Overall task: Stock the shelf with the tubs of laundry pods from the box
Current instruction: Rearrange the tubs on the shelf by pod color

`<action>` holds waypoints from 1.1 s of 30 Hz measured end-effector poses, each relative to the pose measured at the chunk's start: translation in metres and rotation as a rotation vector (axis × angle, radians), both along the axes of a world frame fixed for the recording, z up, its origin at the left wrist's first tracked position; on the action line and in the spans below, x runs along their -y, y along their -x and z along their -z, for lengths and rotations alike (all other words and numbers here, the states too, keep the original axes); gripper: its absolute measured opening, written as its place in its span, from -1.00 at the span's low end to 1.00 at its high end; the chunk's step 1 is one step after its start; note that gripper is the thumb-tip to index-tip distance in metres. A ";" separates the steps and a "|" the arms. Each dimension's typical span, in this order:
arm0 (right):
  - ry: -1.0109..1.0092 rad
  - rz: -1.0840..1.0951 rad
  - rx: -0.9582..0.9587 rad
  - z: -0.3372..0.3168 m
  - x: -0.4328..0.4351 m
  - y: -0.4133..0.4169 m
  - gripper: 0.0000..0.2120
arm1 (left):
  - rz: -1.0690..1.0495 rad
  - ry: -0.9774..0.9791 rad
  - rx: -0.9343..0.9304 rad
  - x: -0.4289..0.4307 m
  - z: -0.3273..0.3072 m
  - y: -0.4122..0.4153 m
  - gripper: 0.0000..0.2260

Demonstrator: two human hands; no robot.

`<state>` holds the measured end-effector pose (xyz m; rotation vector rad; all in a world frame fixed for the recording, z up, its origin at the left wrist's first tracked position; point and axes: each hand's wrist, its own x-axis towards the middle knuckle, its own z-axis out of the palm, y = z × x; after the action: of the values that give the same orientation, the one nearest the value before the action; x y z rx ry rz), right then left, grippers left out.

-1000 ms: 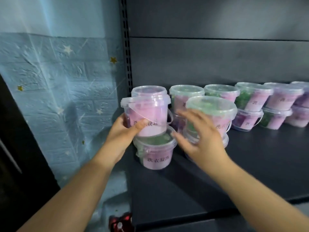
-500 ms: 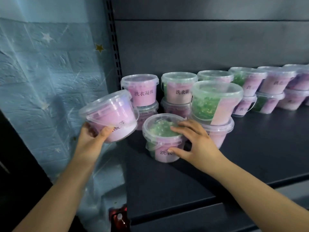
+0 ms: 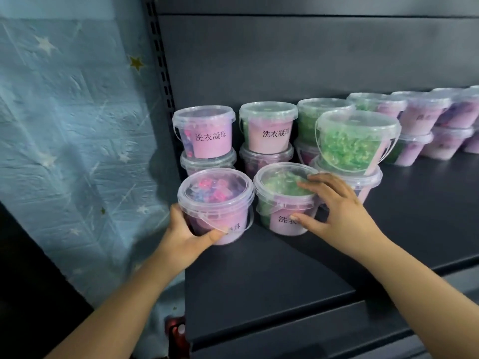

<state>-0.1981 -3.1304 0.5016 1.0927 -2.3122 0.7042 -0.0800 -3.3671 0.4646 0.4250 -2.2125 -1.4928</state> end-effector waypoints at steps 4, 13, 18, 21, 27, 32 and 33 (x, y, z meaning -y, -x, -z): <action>0.107 -0.114 0.195 -0.038 0.006 -0.004 -0.32 | 0.067 -0.033 0.107 0.003 -0.002 -0.001 0.10; -0.217 -0.194 0.446 -0.118 0.134 0.016 -0.70 | -0.015 -0.257 -0.155 0.049 -0.074 0.005 -0.29; -0.628 -0.359 0.536 -0.090 0.128 -0.018 -0.37 | -0.132 0.003 -0.048 0.062 -0.105 0.060 -0.14; -0.632 -0.360 0.519 -0.087 0.123 -0.025 -0.37 | -0.144 0.043 0.053 0.058 -0.106 0.083 -0.01; -0.413 -0.333 0.652 -0.094 0.121 -0.007 -0.59 | -0.189 -0.039 -0.181 0.057 -0.085 0.102 -0.03; -0.307 -0.217 0.566 -0.096 0.135 0.020 -0.58 | -0.353 -0.094 -0.333 0.071 -0.099 0.084 -0.10; -0.305 -0.182 0.532 -0.096 0.142 0.025 -0.54 | -0.378 -0.092 -0.354 0.076 -0.103 0.080 -0.10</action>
<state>-0.2233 -3.2722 0.5974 1.3994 -2.8671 0.8040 -0.1604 -3.4433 0.5680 0.5290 -1.6868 -1.3464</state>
